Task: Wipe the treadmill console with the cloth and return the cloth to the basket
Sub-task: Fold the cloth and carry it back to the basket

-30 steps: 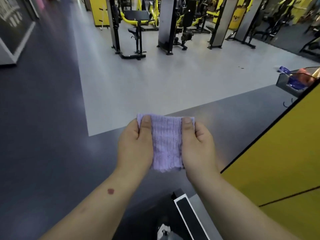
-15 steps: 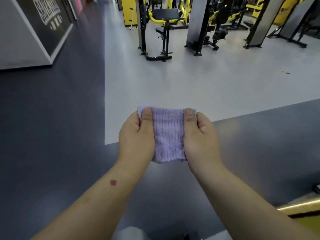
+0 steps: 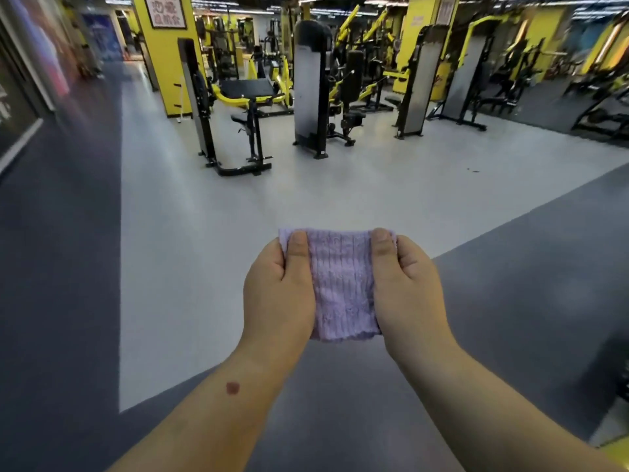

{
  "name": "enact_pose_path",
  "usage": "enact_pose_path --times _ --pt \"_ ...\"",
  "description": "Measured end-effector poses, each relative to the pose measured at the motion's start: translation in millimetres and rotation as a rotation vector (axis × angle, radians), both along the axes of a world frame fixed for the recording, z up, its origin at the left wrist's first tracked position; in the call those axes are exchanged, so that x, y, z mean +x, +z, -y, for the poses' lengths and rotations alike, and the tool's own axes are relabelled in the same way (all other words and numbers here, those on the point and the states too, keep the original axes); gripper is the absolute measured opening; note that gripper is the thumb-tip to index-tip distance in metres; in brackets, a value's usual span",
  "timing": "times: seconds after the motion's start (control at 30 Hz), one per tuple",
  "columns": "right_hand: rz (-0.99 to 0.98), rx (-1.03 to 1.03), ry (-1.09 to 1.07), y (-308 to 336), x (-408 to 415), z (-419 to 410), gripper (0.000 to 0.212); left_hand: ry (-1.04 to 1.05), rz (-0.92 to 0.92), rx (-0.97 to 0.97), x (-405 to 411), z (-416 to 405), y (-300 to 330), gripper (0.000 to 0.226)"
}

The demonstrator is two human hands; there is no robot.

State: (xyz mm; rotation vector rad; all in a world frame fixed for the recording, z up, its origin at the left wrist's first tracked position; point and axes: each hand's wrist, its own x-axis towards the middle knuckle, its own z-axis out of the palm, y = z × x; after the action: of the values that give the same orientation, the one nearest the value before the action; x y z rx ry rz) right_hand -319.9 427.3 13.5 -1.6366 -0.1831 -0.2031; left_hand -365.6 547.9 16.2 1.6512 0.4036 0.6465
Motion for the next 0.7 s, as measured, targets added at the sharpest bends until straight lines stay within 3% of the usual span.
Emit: enact_pose_path --times 0.1,0.2,0.4,0.7 --pt "-0.041 0.003 -0.071 -63 47 -25 0.044 -0.067 0.029 0.042 65 -27 -60 0.039" --pt "-0.091 -0.076 -0.114 -82 91 -29 0.047 -0.08 -0.042 -0.01 115 -35 -91 0.037" --pt "-0.009 -0.124 -0.244 -71 204 -16 0.042 -0.182 -0.037 0.026 241 -26 -82 0.037" --pt "-0.068 -0.087 -0.498 -92 363 60 0.045 -0.42 -0.02 0.086 436 52 -97 0.034"
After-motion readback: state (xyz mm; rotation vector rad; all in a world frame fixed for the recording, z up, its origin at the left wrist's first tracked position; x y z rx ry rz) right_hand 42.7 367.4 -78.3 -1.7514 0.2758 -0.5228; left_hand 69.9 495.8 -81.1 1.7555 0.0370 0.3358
